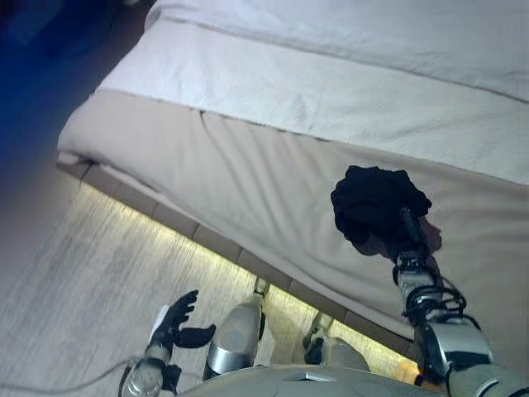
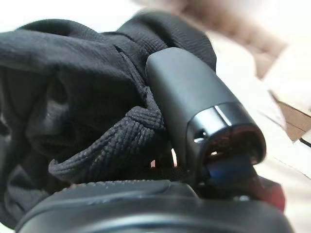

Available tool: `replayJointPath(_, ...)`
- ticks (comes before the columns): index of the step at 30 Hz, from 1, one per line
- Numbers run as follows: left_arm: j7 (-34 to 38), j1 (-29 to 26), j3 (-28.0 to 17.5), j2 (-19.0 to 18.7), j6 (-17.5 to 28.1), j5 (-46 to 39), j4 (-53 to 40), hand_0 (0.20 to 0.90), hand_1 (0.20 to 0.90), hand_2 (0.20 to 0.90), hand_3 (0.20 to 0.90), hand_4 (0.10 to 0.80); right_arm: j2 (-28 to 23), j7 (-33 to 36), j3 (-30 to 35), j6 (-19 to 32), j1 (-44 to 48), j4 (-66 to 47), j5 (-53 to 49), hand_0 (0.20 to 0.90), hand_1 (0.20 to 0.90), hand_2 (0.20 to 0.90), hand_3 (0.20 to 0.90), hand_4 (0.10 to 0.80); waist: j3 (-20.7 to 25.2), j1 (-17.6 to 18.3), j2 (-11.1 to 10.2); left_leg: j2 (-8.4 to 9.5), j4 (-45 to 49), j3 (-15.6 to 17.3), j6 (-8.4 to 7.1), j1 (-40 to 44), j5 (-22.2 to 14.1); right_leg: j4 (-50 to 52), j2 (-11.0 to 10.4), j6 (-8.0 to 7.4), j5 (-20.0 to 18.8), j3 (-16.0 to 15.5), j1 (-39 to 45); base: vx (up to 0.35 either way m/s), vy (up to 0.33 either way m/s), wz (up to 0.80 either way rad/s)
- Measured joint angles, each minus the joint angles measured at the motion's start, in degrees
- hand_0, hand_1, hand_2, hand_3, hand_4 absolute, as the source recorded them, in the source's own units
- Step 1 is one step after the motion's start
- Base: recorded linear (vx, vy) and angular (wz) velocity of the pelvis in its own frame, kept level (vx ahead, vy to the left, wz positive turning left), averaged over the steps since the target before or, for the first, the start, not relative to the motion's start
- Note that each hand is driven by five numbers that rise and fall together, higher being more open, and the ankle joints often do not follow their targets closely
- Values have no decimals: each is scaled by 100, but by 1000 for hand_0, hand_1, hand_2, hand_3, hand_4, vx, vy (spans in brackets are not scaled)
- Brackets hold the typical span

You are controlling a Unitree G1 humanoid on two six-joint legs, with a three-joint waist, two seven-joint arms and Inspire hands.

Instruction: Pick up the clothes from the bed and place them into the basket

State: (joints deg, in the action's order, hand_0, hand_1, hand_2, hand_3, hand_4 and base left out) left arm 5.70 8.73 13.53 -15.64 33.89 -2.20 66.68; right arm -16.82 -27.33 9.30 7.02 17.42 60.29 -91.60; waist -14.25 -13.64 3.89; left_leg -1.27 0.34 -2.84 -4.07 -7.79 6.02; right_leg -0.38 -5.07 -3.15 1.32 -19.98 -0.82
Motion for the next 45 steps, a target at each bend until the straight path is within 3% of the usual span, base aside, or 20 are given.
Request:
replayJointPath(7, 227, 257, -213, 16, 42, 126, 114, 900, 900, 900, 900, 800, 479, -573, -65, -79, -613, -1837, -661, 300, 300, 300, 200, 100, 202, 267, -176, -55, -301, 155, -37, 527, 23, -487, 112, -5, -180, 124, 533, 10, 12, -12)
replayJointPath(16, 300, 489, -284, -73, 47, 454, 105, 900, 900, 900, 900, 800, 667, -791, -57, 229, -934, -2924, -851, 300, 300, 300, 200, 100, 424, 520, -392, -83, -338, 273, -79, 853, -15, -500, 118, -29, -155, 372, 687, 2, 70, -12)
replayJointPath(17, 306, 493, -293, -76, 48, 453, 113, 900, 900, 900, 900, 800, 705, -791, -66, 253, -969, -2917, -852, 300, 300, 300, 200, 100, 436, 506, -419, -22, -284, 205, -95, 867, -63, -510, 104, -17, -131, 479, 665, 22, 98, -59)
replayJointPath(19, 345, 582, -331, -13, 80, 452, 118, 900, 900, 900, 900, 800, 827, -790, -175, 270, -1072, -2830, -871, 300, 300, 300, 200, 100, 462, 348, -455, 68, 8, -340, -60, 956, -282, -515, 35, 77, -199, 990, 623, -53, 145, -111)
replayJointPath(20, 344, 649, -331, 56, 133, 482, 115, 900, 900, 900, 900, 800, 829, -790, -291, 328, -1148, -2829, -904, 300, 300, 300, 200, 100, 496, 346, -413, 83, 31, -592, -37, 1022, -441, -515, 26, 47, -242, 1185, 618, -132, 178, -102)
replayJointPath(21, 345, 658, -324, 80, 136, 518, 117, 900, 900, 900, 900, 800, 829, -794, -310, 353, -1189, -2830, -909, 300, 300, 300, 200, 100, 525, 395, -372, 88, 27, -604, -24, 1044, -508, -515, 21, 22, -276, 1235, 600, -148, 208, -76)
replayJointPath(23, 365, 673, -311, -3, 130, 757, 130, 900, 900, 900, 900, 800, 876, -794, -350, 560, -1377, -2823, -1026, 300, 300, 300, 200, 100, 632, 476, -374, 128, -94, -405, 57, 1082, -537, -515, -81, -69, -338, 1375, 493, -97, 165, -46)
replayJointPath(27, 497, 670, -174, -203, 115, 991, 100, 900, 900, 900, 900, 800, 1129, -794, -247, 908, -1648, -2816, -1264, 300, 300, 300, 200, 100, 717, 647, -579, 340, -325, -61, 234, 1119, -428, -507, -321, -143, -454, 1647, 228, -106, 178, -41)
replayJointPath(31, 631, 531, 52, -376, -301, 1013, -131, 900, 900, 900, 900, 800, 1471, -788, -294, 1085, -1799, -2817, -1290, 300, 300, 300, 200, 100, 729, 874, -693, 515, -501, 365, 378, 1156, -324, -233, -486, -404, -729, 1785, -168, -86, 180, -52)
replayJointPath(33, 598, 477, 18, -346, -767, 981, -375, 900, 900, 900, 900, 800, 1590, -667, -529, 1014, -1796, -2850, -1203, 300, 300, 300, 200, 100, 719, 871, -661, 459, -531, 924, 492, 1199, -352, -312, -437, -642, -1380, 1593, -453, -114, 159, -124)
replayJointPath(34, 578, 444, 9, -333, -847, 956, -388, 900, 900, 900, 900, 800, 1612, -613, -581, 987, -1805, -2890, -1140, 300, 300, 300, 200, 100, 714, 872, -658, 423, -535, 1081, 531, 1197, -365, -383, -430, -674, -1537, 1477, -501, -187, 168, -131)
replayJointPath(35, 499, 353, -43, -316, -1050, 900, -404, 900, 900, 900, 900, 800, 1623, -533, -647, 892, -1823, -2921, -1028, 300, 300, 300, 200, 100, 693, 921, -624, 335, -544, 1496, 608, 1211, -340, -368, -444, -667, -1321, 771, -506, -228, 148, -128)
replayJointPath(36, 424, 264, -228, -253, -1171, 814, -426, 900, 900, 900, 900, 800, 1610, -429, -716, 788, -1818, -2917, -998, 300, 300, 300, 200, 100, 666, 842, -469, 149, -545, 1834, 700, 1210, -331, 315, -433, -588, -1216, 3, -695, -253, 103, -146)
replayJointPath(37, 389, 135, -223, -225, -1260, 672, -470, 900, 900, 900, 900, 800, 1572, -413, -737, 742, -1815, -2922, -974, 300, 300, 300, 200, 100, 668, 811, -329, -61, -561, 2014, 858, 1193, -404, 965, -404, -499, -1030, -201, -811, -237, 59, -128)
replayJointPath(40, 403, -267, -178, -205, -1050, 536, -28, 900, 900, 900, 900, 800, 1394, -413, -801, 614, -1794, -2901, -953, 300, 300, 300, 200, 100, 700, 660, -252, -424, -537, 2496, 878, 1206, -396, 2199, -610, -439, -423, -383, -762, -164, 16, -100)
replayJointPath(42, 399, -361, -144, -198, -1037, 449, 139, 900, 900, 900, 900, 800, 1386, -411, -819, 544, -1773, -2903, -943, 300, 300, 300, 200, 100, 742, 642, -386, -435, -468, 2664, 852, 1201, -414, 2186, -779, -367, -251, -546, -445, -81, 2, -84)
replayJointPath(43, 404, -423, -70, -191, -1079, 396, 157, 900, 900, 900, 900, 800, 1399, -359, -854, 551, -1760, -2903, -931, 300, 300, 300, 200, 100, 774, 605, -483, -380, -390, 2813, 795, 1215, -434, 1909, -832, -270, -199, -723, -267, -8, -42, -110)
replayJointPath(44, 396, -420, -16, -119, -1163, 345, 157, 900, 900, 900, 900, 800, 1413, -195, -933, 572, -1706, -2902, -851, 300, 300, 300, 200, 100, 800, 531, -559, -358, -239, 2894, 752, 1218, -406, 1485, -708, -42, -266, -898, -179, 0, -71, -135)
replayJointPath(45, 371, -404, 27, -4, -1183, 336, 141, 900, 900, 900, 900, 800, 1358, -35, -1029, 580, -1660, -2904, -791, 300, 300, 300, 200, 100, 793, 456, -593, -298, -239, 2547, 671, 1182, -560, 993, -592, 108, -367, -671, -49, 19, -109, -148)
